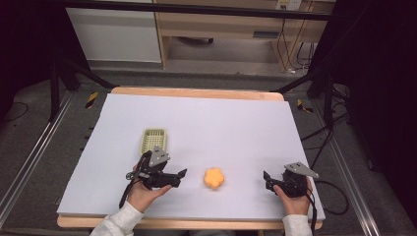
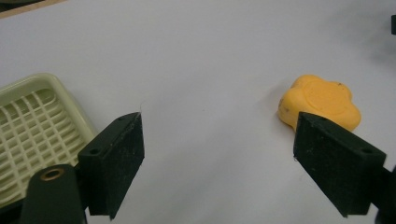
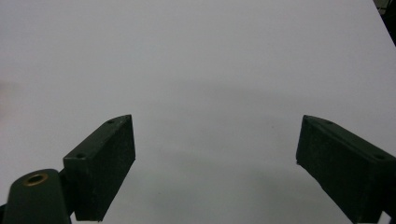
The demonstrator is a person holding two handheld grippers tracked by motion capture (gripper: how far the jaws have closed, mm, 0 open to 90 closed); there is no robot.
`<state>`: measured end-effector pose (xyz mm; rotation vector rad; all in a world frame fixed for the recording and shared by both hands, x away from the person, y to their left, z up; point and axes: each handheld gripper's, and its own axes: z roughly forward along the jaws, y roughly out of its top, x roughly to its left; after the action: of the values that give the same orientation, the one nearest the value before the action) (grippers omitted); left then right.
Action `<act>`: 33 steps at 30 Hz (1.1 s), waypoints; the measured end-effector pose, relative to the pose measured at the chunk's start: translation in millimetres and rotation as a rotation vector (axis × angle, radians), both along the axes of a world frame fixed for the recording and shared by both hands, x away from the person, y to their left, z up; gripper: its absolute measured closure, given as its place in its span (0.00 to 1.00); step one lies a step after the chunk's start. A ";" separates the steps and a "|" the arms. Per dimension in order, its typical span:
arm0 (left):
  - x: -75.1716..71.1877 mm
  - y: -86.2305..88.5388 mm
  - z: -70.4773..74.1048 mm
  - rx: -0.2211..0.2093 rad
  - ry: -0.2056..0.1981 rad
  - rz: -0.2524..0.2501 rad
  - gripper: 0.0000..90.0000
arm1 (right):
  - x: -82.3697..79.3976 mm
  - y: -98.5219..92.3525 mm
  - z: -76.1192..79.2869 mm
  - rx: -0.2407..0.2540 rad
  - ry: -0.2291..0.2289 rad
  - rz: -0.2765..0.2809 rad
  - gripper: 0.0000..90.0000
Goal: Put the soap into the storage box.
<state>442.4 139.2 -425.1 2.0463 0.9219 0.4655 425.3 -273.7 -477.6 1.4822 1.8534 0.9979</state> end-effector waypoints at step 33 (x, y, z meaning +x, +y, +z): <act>2.8 -46.4 -1.8 0.040 0.046 -0.099 0.18 | 0.6 3.1 -0.2 0.008 -0.013 0.016 0.13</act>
<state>445.2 92.8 -426.9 2.1355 0.8403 0.3875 425.9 -270.6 -477.8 1.4647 1.8567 1.0213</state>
